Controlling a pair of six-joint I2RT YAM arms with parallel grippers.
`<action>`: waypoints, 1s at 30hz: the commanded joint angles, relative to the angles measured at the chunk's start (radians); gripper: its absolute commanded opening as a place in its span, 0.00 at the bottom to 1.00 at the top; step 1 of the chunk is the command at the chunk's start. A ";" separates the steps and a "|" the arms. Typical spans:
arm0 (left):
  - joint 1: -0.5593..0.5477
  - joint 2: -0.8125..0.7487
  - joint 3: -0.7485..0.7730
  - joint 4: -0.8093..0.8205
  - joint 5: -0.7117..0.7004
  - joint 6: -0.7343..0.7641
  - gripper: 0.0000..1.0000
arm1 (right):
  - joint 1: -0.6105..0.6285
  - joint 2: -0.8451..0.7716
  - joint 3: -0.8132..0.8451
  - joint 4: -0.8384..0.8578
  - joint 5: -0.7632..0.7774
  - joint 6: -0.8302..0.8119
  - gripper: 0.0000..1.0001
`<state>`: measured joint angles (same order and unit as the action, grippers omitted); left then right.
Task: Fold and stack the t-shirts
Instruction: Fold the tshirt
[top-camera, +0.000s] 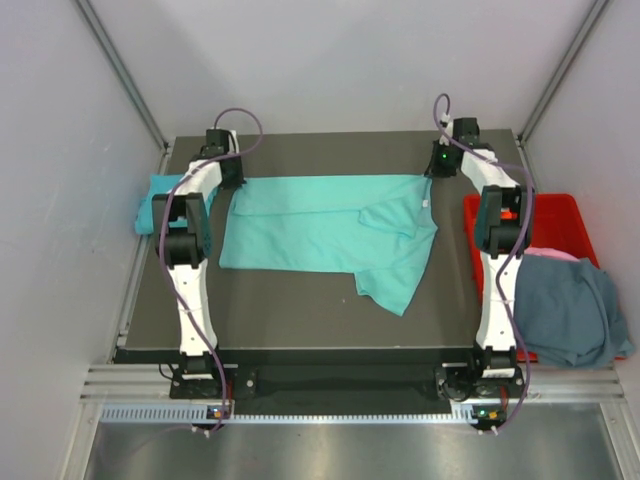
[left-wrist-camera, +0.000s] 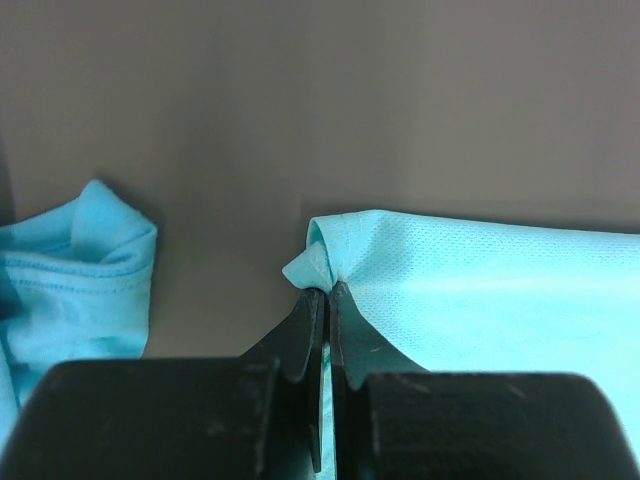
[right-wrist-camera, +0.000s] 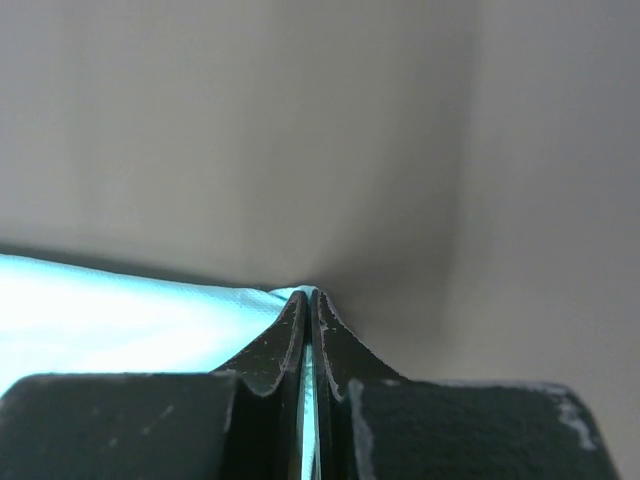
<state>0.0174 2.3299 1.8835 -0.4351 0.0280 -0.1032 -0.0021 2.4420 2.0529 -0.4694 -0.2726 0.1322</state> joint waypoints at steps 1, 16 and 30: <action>-0.008 0.032 0.040 -0.005 -0.019 -0.006 0.00 | -0.021 0.012 0.062 -0.009 0.027 -0.003 0.00; -0.010 -0.456 -0.236 0.051 0.061 -0.033 0.59 | -0.006 -0.558 -0.438 0.196 0.006 -0.161 0.61; -0.011 -0.934 -0.788 0.183 0.047 0.096 0.62 | 0.421 -1.178 -1.246 0.307 0.087 -0.719 0.58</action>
<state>0.0074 1.4643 1.1732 -0.2802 0.0814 -0.0502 0.3424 1.3350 0.8795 -0.1669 -0.2184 -0.4305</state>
